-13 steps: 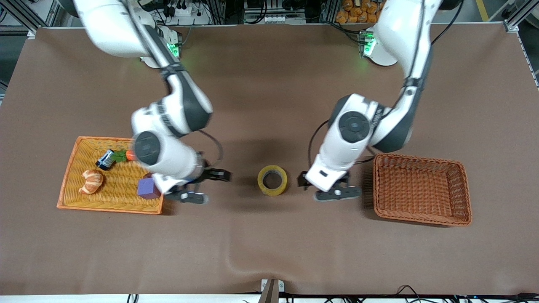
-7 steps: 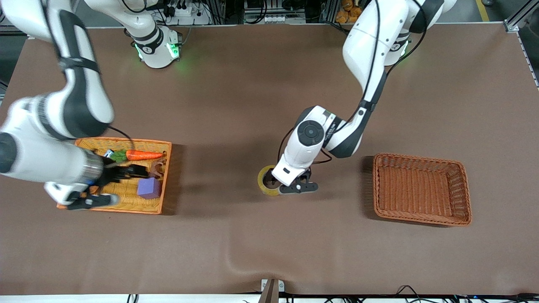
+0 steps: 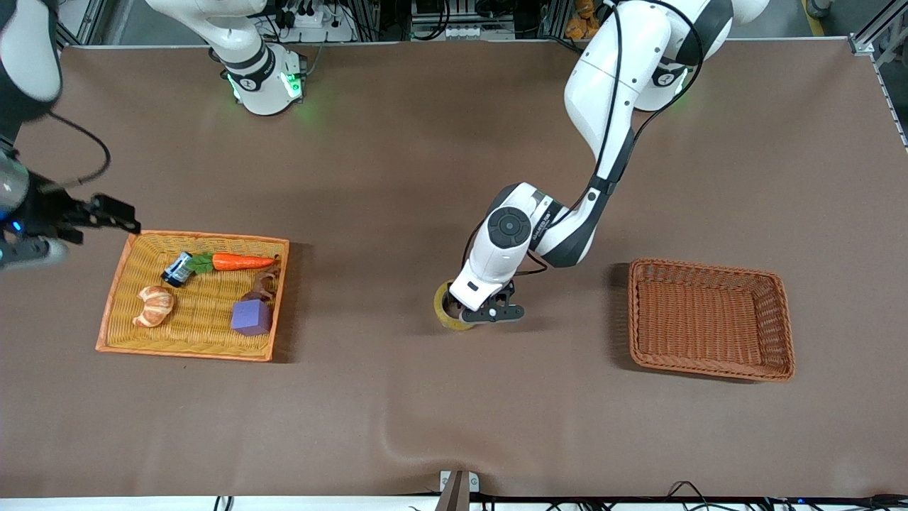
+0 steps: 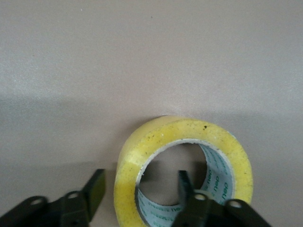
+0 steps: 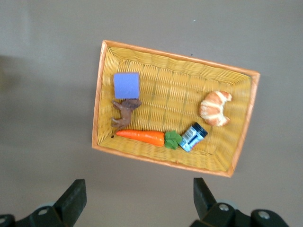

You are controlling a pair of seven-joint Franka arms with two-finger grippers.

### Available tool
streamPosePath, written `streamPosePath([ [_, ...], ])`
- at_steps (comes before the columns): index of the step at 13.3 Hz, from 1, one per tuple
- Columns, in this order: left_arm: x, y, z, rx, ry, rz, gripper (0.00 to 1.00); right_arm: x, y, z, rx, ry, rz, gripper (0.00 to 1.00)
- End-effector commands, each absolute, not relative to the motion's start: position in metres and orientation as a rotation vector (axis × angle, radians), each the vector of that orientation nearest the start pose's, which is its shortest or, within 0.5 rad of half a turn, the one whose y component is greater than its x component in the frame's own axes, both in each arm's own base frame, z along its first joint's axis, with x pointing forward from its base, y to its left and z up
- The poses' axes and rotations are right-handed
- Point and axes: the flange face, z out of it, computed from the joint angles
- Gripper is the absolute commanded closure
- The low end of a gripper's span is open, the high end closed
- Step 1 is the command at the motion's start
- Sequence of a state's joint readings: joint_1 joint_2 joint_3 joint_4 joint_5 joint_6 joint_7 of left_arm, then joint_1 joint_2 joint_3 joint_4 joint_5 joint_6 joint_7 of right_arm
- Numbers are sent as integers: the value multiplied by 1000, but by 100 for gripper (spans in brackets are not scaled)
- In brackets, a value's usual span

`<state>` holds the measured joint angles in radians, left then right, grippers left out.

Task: Transfer tape with both arms
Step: 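Carry the tape with the left gripper into the brown basket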

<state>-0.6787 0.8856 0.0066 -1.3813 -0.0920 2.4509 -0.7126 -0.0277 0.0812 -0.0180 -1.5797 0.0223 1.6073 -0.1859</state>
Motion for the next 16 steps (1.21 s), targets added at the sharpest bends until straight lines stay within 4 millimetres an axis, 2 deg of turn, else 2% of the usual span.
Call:
streamPosePath([
  [1, 588, -473, 196, -3281, -151, -206, 100, 549, -43, 597, -3119, -145, 45, 0],
  [3, 588, -470, 199, -3266, -136, -213, 100, 546, -45, 605, -3117, -33, 35, 0],
  [4, 593, -464, 210, -3261, -141, -228, 100, 543, -43, 609, -3117, 3, 42, 0],
  [5, 602, -454, 231, -3253, -164, -248, 100, 542, -43, 610, -3118, -7, 59, 0],
  [7, 621, -420, 291, -3207, -193, -320, 100, 541, -43, 611, -3115, -83, 61, 0],
  [8, 637, -392, 322, -3202, -253, -333, 100, 542, -41, 614, -3116, -88, 54, 0],
  [10, 654, -345, 364, -3181, -326, -303, 100, 541, -36, 623, -3117, -91, 40, 0],
  [11, 662, -314, 383, -3168, -329, -274, 100, 542, -35, 623, -3116, -91, 40, 0],
  [12, 671, -275, 398, -3150, -294, -217, 100, 543, -36, 623, -3118, -89, 40, 0],
  [13, 677, -235, 404, -3134, -232, -135, 100, 544, -37, 624, -3118, -89, 35, 0],
  [14, 684, -192, 406, -3120, -167, -70, 100, 545, -37, 627, -3119, -87, 26, 0],
  [16, 700, -91, 399, -3112, -39, 1, 100, 542, -44, 634, -3119, -63, 23, 0],
])
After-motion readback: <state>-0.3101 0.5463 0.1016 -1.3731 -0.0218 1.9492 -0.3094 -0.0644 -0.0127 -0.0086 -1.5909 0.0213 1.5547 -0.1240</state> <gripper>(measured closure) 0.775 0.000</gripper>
